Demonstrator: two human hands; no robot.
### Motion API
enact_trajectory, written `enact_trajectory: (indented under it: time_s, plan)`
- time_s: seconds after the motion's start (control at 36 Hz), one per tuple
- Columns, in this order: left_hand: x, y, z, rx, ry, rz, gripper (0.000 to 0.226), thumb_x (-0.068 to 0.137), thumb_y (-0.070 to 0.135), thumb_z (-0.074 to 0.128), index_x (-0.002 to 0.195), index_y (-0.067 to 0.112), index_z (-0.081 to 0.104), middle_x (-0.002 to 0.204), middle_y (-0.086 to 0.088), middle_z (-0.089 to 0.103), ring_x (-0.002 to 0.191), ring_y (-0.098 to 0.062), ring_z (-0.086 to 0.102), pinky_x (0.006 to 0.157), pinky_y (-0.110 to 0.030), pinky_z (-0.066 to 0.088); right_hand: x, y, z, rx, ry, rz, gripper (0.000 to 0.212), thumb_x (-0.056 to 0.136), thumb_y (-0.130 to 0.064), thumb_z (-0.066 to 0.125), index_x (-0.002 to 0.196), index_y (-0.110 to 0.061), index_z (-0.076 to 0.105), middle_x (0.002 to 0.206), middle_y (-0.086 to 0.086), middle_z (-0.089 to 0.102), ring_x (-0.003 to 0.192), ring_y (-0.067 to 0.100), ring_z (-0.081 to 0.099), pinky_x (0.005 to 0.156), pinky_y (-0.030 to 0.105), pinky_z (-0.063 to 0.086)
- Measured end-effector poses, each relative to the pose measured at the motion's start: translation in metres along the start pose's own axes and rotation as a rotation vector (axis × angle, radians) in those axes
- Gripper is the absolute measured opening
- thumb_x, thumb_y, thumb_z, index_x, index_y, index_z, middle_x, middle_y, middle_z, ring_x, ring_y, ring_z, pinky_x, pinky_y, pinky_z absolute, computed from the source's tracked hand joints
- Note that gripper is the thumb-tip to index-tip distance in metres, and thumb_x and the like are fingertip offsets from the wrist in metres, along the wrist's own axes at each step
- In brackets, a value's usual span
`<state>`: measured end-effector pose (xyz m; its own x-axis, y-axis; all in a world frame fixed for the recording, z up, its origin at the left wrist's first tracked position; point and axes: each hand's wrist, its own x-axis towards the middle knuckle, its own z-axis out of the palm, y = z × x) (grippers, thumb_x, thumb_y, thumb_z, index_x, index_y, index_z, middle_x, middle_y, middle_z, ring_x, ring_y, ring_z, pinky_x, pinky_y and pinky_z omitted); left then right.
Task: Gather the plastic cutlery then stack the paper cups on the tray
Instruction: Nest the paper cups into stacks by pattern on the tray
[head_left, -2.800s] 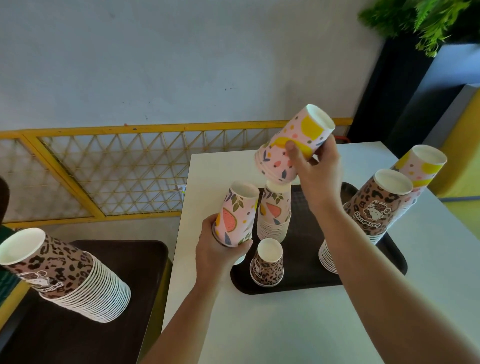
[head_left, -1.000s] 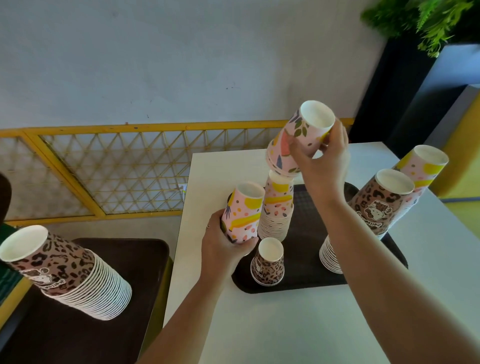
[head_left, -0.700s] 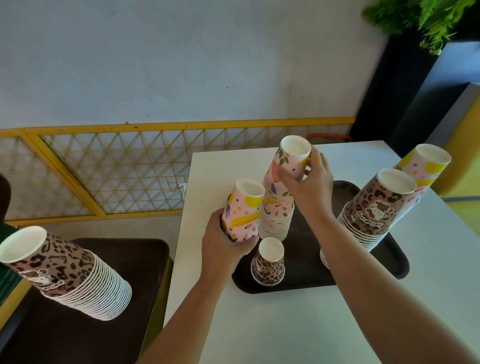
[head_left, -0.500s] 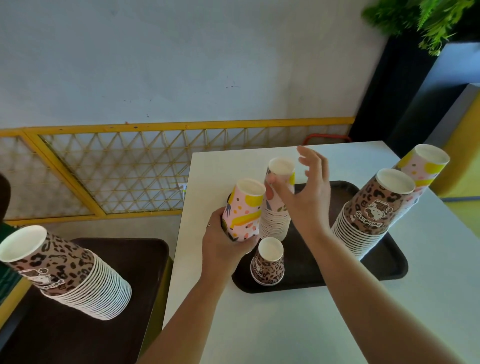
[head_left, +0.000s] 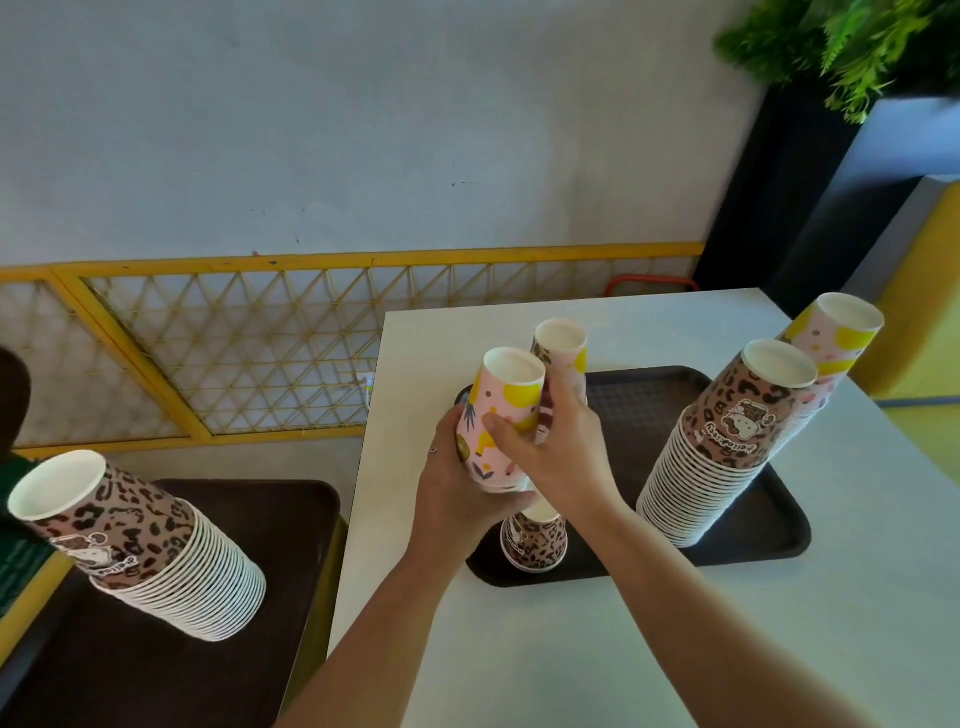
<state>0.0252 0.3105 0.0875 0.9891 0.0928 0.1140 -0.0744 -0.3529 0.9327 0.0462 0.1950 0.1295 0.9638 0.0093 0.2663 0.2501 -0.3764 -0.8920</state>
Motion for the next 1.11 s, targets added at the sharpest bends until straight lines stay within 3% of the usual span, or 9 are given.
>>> enact_trajectory:
  time_s: [0.11,0.22,0.36,0.53,0.69,0.78,0.86,0.97,1.11]
  plan:
    - [-0.002,-0.006,-0.002,0.064,0.006,0.043,0.094,0.052,0.015,0.090,0.130,0.025,0.038,0.118,0.010,0.059,0.106,-0.004,0.057,0.078,-0.004,0.046,0.010,-0.001,-0.005,-0.041,0.060,-0.052,0.050,0.068,-0.047,0.066,0.109,-0.025,0.047,0.100,-0.004,0.064,0.098,0.014,0.061,0.082,0.033,0.054]
    - [-0.001,-0.009,-0.002,0.101,0.022,0.028,0.084,0.052,0.019,0.091,0.123,0.018,0.046,0.112,0.007,0.061,0.100,-0.009,0.060,0.072,-0.007,0.048,0.023,-0.012,-0.018,0.032,0.134,-0.089,0.040,0.078,-0.026,0.071,0.111,-0.016,0.051,0.095,-0.008,0.063,0.087,0.001,0.062,0.068,0.010,0.051]
    - [0.000,-0.011,-0.002,0.144,0.046,0.014,0.077,0.053,0.019,0.090,0.118,0.015,0.050,0.106,0.007,0.059,0.096,-0.009,0.058,0.070,-0.001,0.045,0.048,-0.036,-0.039,0.177,0.305,-0.179,0.049,0.076,-0.035,0.069,0.117,-0.018,0.048,0.101,-0.007,0.062,0.092,0.002,0.061,0.075,0.018,0.053]
    - [0.002,-0.011,-0.003,0.151,0.078,0.002,0.075,0.055,0.019,0.090,0.118,0.013,0.050,0.109,0.002,0.061,0.099,-0.012,0.060,0.069,-0.007,0.047,0.074,-0.032,-0.054,0.020,0.440,-0.274,0.063,0.076,-0.039,0.065,0.127,-0.009,0.045,0.116,0.005,0.059,0.103,0.018,0.059,0.079,0.031,0.056]
    - [0.005,-0.007,-0.004,0.104,0.103,-0.006,0.074,0.057,0.021,0.089,0.119,0.017,0.048,0.112,0.000,0.062,0.101,-0.014,0.061,0.074,-0.016,0.050,0.072,0.003,-0.043,-0.129,0.298,-0.118,0.066,0.077,-0.032,0.071,0.133,-0.012,0.043,0.124,0.003,0.055,0.109,0.013,0.053,0.089,0.038,0.051]
    - [0.005,-0.003,-0.004,0.095,0.113,0.008,0.071,0.059,0.019,0.088,0.117,0.020,0.047,0.113,0.001,0.062,0.101,-0.012,0.060,0.070,-0.006,0.047,0.063,0.009,-0.039,-0.197,0.239,-0.068,0.068,0.079,-0.034,0.070,0.136,-0.016,0.038,0.132,0.001,0.048,0.113,0.008,0.045,0.092,0.024,0.040]
    - [0.005,0.004,-0.004,0.054,0.126,0.022,0.070,0.060,0.015,0.087,0.115,0.023,0.045,0.109,0.005,0.060,0.098,-0.009,0.059,0.069,-0.005,0.047,0.052,0.004,-0.037,-0.231,0.286,-0.137,0.074,0.078,-0.048,0.067,0.138,-0.016,0.036,0.138,0.000,0.041,0.126,0.012,0.039,0.098,0.023,0.033]
    - [0.007,0.019,-0.002,-0.014,0.150,0.066,0.069,0.060,0.010,0.086,0.110,0.030,0.044,0.099,0.017,0.058,0.090,0.003,0.059,0.067,-0.002,0.045,0.035,-0.011,-0.033,-0.150,0.202,-0.236,0.079,0.070,-0.058,0.063,0.133,-0.017,0.040,0.127,-0.006,0.043,0.115,0.002,0.043,0.089,0.002,0.032]
    - [0.017,0.038,0.004,-0.081,0.152,0.148,0.071,0.059,0.011,0.087,0.113,0.030,0.045,0.104,0.016,0.060,0.097,0.003,0.059,0.072,-0.007,0.047,0.023,-0.024,-0.028,-0.112,-0.033,-0.213,0.082,0.067,-0.041,0.078,0.135,-0.023,0.036,0.122,-0.016,0.044,0.114,-0.002,0.044,0.089,0.009,0.038]
